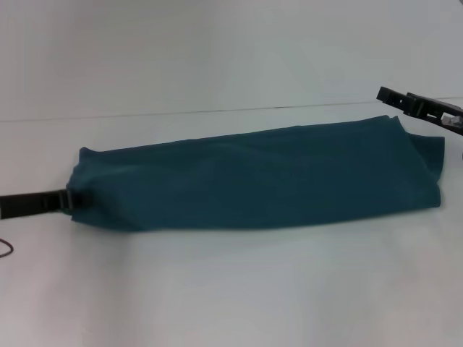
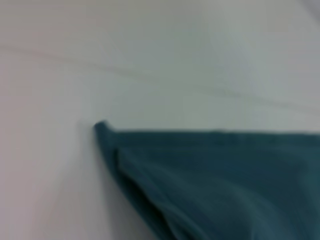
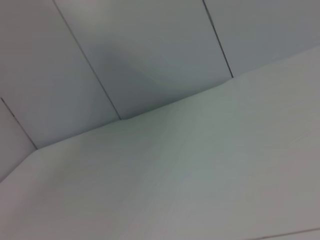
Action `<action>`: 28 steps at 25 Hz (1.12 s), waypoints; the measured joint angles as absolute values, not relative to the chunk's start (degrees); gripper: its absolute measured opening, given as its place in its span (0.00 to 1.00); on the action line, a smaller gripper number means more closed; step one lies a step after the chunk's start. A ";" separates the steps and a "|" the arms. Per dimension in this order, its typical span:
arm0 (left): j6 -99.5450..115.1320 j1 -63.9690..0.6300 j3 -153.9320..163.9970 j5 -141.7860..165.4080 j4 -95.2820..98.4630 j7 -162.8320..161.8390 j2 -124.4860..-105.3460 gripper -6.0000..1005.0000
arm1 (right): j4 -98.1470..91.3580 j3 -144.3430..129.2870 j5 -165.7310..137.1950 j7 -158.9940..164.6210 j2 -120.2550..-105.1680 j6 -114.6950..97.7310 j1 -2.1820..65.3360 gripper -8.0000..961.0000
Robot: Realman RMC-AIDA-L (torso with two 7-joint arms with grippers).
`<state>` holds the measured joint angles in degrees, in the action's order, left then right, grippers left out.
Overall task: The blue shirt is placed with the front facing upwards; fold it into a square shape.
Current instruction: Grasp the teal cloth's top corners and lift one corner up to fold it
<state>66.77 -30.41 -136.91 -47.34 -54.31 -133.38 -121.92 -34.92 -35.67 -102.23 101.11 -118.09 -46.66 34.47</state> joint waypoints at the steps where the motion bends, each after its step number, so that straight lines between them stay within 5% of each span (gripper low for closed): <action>1: 67.80 -30.32 -138.09 -48.61 -54.33 -132.39 -121.77 0.07 | -35.05 -35.49 -102.12 99.93 -118.35 -46.81 34.43 0.71; 13: 76.66 -29.63 -143.46 -55.28 -56.50 -128.44 -120.79 0.07 | -19.32 -35.45 -72.64 54.43 -120.15 -52.34 35.03 0.47; 28: 86.14 -30.54 -143.52 -61.68 -59.85 -126.30 -118.80 0.07 | 6.31 -33.84 -65.21 24.57 -121.03 -46.66 51.19 0.03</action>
